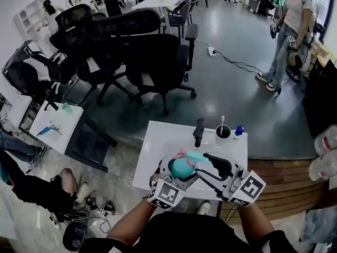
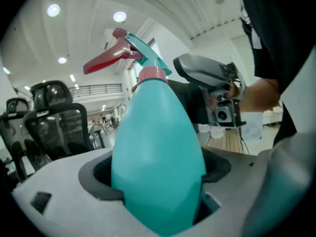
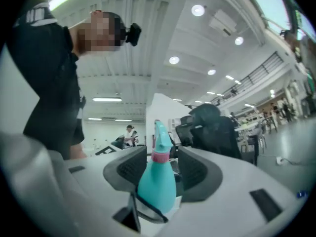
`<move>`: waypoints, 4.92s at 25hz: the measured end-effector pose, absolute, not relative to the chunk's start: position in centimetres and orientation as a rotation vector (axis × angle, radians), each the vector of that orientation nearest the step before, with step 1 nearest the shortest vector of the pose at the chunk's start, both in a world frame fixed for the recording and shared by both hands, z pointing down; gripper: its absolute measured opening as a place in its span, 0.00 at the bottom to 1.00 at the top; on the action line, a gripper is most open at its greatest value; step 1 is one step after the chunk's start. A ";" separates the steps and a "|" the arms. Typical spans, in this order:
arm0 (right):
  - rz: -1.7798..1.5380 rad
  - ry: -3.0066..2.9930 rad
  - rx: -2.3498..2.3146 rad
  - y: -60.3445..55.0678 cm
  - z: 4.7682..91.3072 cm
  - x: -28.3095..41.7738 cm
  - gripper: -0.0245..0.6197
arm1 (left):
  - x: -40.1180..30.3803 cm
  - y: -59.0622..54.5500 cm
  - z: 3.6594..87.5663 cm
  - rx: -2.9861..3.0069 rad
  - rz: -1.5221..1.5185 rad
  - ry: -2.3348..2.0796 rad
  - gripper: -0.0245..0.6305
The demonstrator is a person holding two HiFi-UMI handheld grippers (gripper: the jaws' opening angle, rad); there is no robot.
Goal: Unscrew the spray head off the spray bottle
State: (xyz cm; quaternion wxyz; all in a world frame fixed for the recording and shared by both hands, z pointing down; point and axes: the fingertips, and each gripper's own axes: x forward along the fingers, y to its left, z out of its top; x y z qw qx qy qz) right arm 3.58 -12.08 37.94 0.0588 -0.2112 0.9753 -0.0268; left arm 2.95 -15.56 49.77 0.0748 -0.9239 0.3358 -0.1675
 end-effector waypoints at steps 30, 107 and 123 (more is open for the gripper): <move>-0.482 2.873 -0.992 -15.9 42.0 1.3 0.29 | 1.1 -19.3 52.6 -2.643 -0.700 1.337 0.72; -0.119 3.026 -0.543 -12.3 40.6 3.0 0.27 | 1.9 -16.8 51.5 -2.922 -0.484 1.000 0.72; -0.298 2.931 -0.673 -12.2 39.7 2.0 0.34 | 0.4 -17.8 54.8 -2.926 -0.583 1.186 0.72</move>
